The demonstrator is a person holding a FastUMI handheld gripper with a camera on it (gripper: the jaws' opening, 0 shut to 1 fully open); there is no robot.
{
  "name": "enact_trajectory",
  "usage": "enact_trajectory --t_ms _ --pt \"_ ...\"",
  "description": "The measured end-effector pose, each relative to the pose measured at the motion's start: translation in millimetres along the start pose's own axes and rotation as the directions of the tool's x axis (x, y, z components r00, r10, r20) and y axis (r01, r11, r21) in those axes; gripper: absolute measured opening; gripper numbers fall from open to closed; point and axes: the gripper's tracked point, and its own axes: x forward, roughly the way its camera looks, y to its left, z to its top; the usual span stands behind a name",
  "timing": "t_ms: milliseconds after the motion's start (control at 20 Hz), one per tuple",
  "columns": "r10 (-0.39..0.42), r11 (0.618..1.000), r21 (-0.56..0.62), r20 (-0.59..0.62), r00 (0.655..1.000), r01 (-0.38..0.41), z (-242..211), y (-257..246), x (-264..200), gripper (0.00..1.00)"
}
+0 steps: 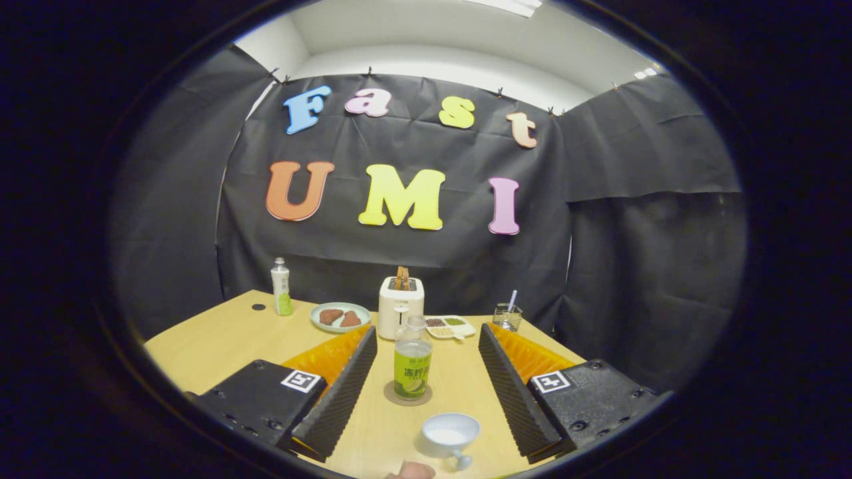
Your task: Take the bottle from table, then pour the juice into the cup, finally place the bottle on the coaster
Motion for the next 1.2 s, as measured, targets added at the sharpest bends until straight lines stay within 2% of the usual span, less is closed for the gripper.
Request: enact_trajectory --t_ms 350,650,800,900,1200 --pt "0.065 0.997 0.044 0.010 0.998 -0.066 -11.7 8.0 -55.3 1.00" --pt "0.034 0.999 -0.007 0.107 0.994 -0.034 2.6 18.1 -104.2 1.00" --pt "0.007 1.000 0.019 0.089 0.996 -0.008 3.9 12.2 -120.7 1.00" --pt "-0.039 0.999 0.010 0.066 0.997 0.039 -0.8 3.4 -128.2 1.00" --pt "-0.027 0.999 0.046 0.088 0.996 0.023 6.2 0.8 -150.3 1.00"
